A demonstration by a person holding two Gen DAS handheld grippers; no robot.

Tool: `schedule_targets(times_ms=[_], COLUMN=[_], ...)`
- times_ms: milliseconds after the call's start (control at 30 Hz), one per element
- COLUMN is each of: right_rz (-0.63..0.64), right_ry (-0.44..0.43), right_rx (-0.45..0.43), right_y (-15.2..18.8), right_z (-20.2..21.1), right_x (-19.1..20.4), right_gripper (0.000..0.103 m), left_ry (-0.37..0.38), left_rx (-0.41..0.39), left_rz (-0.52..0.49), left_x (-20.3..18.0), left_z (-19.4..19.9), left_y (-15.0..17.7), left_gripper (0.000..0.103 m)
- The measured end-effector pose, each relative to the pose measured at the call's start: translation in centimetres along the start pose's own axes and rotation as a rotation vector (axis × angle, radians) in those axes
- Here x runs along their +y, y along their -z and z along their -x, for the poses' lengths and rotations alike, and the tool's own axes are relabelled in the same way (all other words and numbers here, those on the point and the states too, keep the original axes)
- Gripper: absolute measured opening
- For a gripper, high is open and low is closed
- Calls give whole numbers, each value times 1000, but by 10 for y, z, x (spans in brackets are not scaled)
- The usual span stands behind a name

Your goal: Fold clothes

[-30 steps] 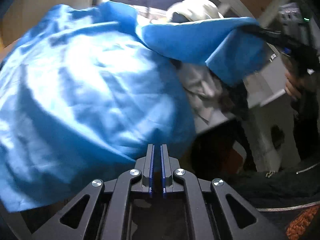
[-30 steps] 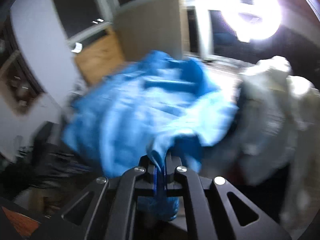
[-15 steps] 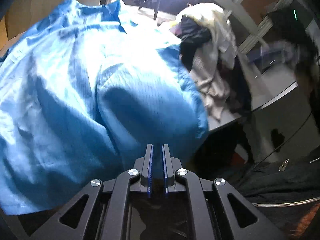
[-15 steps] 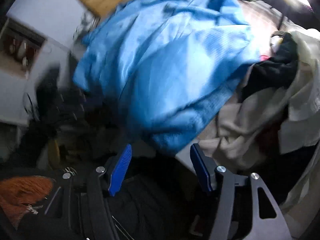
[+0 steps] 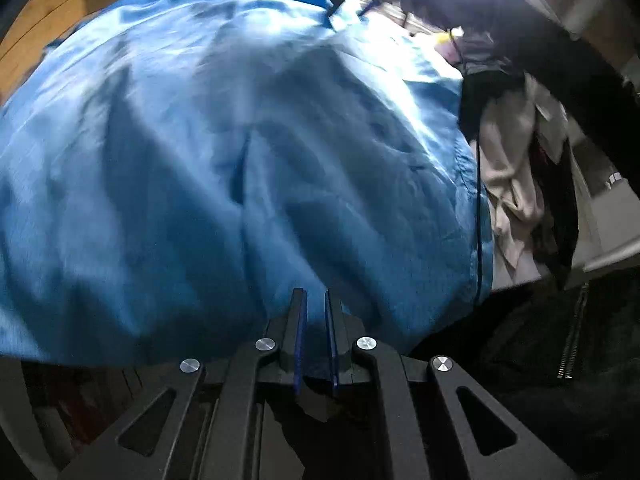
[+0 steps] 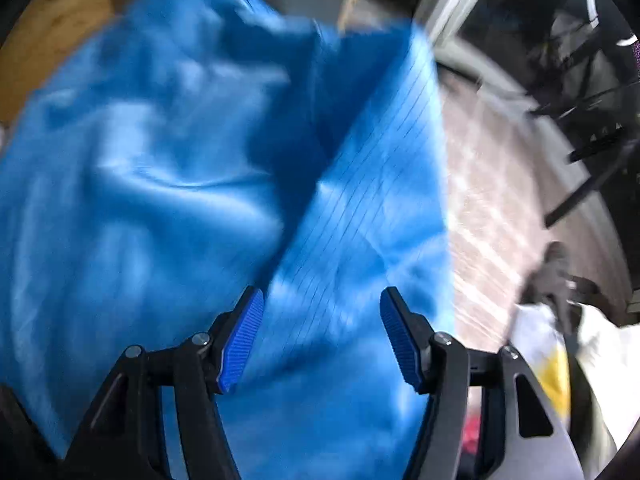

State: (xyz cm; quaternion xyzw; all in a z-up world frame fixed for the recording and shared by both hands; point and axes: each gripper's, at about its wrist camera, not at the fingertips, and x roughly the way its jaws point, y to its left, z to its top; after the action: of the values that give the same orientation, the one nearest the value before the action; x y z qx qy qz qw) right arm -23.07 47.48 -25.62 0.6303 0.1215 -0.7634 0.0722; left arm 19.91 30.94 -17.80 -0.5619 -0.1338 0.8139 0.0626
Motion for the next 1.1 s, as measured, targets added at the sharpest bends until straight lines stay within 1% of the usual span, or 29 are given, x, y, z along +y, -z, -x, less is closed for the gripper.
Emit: schedule_targets(times_ms=[33, 67, 100, 133, 200, 233, 300, 333, 367, 400, 467, 500, 533, 600, 633, 667, 700, 733, 767, 800, 833, 867, 900, 933, 967, 1000, 1033, 1067, 1100], right_rz=[0, 4, 24, 51, 53, 42, -14, -53, -91, -111, -82, -55, -28, 18, 39, 76, 118, 148, 165, 177, 184, 181, 169, 150, 129, 135, 151, 167, 186], right_ry=[-38, -83, -109, -127, -193, -218, -273, -300, -323, -331, -289, -277, -271, -311, -325, -328, -303, -254, -204, -154, -110, -76, -64, -71, -82, -88, -91, -94, -89], right_rx=[-7, -23, -38, -55, -100, -137, -261, -296, -315, -293, -157, -137, -129, -178, -199, -222, -241, -249, -250, -248, -237, -215, -196, -171, -143, -125, -111, -97, -79], right_y=[-1, -2, -4, -6, -12, -17, -31, -38, -44, -50, -62, -62, -59, -40, -30, -12, 10, 31, 46, 59, 70, 82, 90, 93, 96, 99, 101, 103, 105], right_z=[-3, -5, -2, 3, 15, 25, 51, 54, 54, 47, 20, 18, 20, 44, 55, 71, 84, 92, 91, 87, 84, 78, 71, 65, 59, 55, 51, 47, 42], right_x=[-5, -9, -12, -15, -24, -30, -46, -53, -58, -60, -48, -41, -36, -34, -34, -34, -37, -42, -49, -57, -65, -75, -84, -91, -97, -98, -96, -95, -91], right_gripper=[56, 37, 6, 2, 2, 2, 2, 2, 2, 2, 5, 5, 6, 10, 11, 18, 32, 42, 60, 62, 62, 62, 62, 62, 62, 62, 62, 62, 62], left_ry=[-7, -14, -20, -27, -44, -50, -60, -61, -66, -71, -79, -82, -90, -98, -88, -78, -65, -46, -27, -7, 9, 21, 30, 36, 37, 31, 23, 13, 7], left_rx=[-4, -9, -15, -22, -36, -41, -48, -46, -41, -35, -23, -16, -6, 20, 38, 52, 61, 67, 70, 72, 73, 74, 81, 90, 100, 95, 72, 56, 52], left_rz=[23, 45, 66, 83, 107, 114, 125, 125, 126, 129, 133, 129, 119, 116, 127, 137, 143, 142, 124, 93, 58, 17, -32, -87, -127, -163, -208, -238, -244], left_x=[2, 4, 5, 5, 5, 5, 5, 4, 4, 4, 2, 1, 0, 0, 1, 2, 1, -3, -10, -20, -29, -40, -52, -65, -74, -80, -87, -91, -92], left_z=[2, 4, 6, 8, 10, 11, 11, 9, 7, 4, -1, -2, -5, -7, -7, -6, -5, -5, -6, -8, -11, -15, -22, -31, -39, -42, -44, -45, -46], left_y=[2, 3, 4, 4, 4, 3, 3, 2, 1, 0, -4, -4, -5, -1, 4, 9, 15, 19, 20, 19, 18, 16, 14, 12, 11, 12, 11, 10, 8], left_gripper=[9, 9, 9, 9, 9, 9, 9, 9, 9, 9, 9, 10, 13, 17, 17, 17, 17, 17, 17, 18, 19, 20, 23, 27, 28, 31, 40, 39, 35])
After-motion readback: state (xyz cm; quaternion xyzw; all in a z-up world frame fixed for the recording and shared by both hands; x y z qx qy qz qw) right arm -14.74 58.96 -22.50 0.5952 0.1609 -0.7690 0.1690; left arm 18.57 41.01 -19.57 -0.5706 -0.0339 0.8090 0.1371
